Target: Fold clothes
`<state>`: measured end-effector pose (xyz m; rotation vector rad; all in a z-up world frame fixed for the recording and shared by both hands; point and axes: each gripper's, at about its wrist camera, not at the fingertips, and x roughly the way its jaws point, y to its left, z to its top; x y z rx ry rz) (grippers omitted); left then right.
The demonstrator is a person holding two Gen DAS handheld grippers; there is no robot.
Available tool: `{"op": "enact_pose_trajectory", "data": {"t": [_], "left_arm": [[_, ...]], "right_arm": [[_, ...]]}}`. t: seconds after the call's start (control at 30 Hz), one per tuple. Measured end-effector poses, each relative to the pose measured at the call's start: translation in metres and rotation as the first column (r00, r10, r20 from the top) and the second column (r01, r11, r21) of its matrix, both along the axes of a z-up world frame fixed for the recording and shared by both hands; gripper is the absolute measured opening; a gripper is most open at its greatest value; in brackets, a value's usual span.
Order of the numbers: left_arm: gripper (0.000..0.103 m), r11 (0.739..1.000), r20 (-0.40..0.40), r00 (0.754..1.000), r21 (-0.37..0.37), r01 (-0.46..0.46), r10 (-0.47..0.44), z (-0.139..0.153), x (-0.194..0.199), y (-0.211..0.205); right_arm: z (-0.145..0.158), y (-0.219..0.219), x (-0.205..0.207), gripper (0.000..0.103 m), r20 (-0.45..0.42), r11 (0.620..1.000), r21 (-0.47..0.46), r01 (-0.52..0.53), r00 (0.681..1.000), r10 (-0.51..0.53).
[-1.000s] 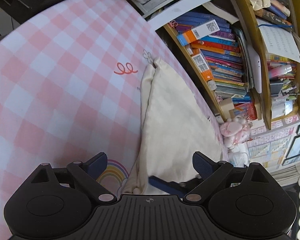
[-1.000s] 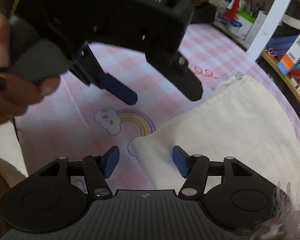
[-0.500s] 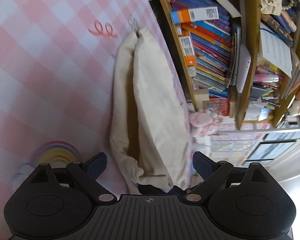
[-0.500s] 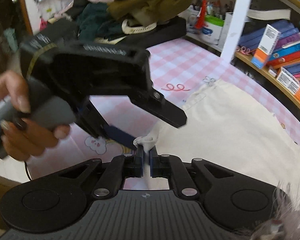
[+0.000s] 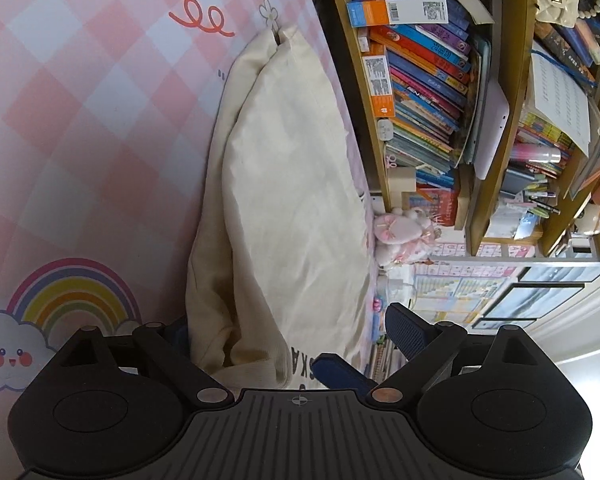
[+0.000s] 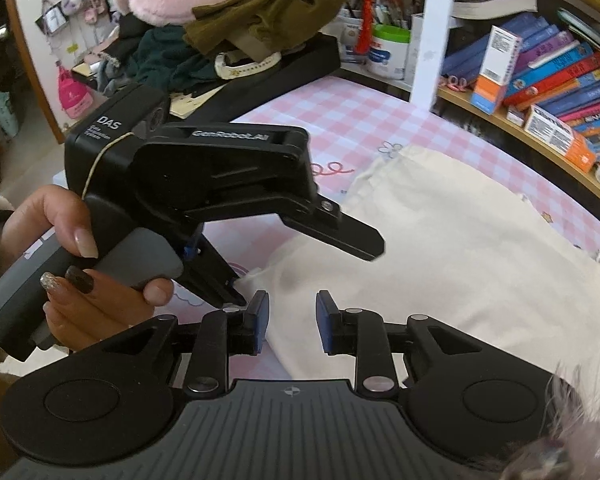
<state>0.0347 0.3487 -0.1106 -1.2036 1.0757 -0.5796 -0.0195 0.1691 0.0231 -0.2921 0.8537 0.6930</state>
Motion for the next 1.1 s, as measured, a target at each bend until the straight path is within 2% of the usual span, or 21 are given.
{"op": "enact_pose_trajectory", "data": {"t": [0.23,0.33,0.47,0.67,0.83,1.1], "left_arm": [[0.094,1.0,0.004,1.0,0.006,-0.002,0.002,0.0,0.0,-0.001],[0.094,1.0,0.006,1.0,0.006,-0.002,0.002,0.0,0.0,-0.001],[0.094,1.0,0.009,1.0,0.005,-0.003,0.003,-0.001,0.0,0.0],[0.094,1.0,0.01,1.0,0.009,-0.003,0.003,-0.001,-0.001,0.001],[0.094,1.0,0.019,1.0,0.014,-0.003,0.003,-0.001,-0.002,0.0],[0.094,1.0,0.027,1.0,0.026,-0.007,0.006,0.0,-0.003,-0.001]], "right_arm": [[0.0,-0.011,-0.003,0.039,0.0,0.999,-0.002,0.036,0.999,-0.036],[-0.001,-0.017,-0.002,0.05,0.001,0.998,-0.012,0.062,0.998,-0.062],[-0.002,-0.026,0.0,0.056,0.0,0.995,-0.012,0.102,0.995,-0.102],[0.002,-0.041,0.006,0.074,0.012,0.986,0.001,0.168,0.986,-0.168],[0.004,-0.06,0.018,0.079,0.02,0.972,0.004,0.234,0.972,-0.234],[0.008,-0.083,0.072,0.079,-0.001,0.932,-0.035,0.361,0.932,-0.361]]}}
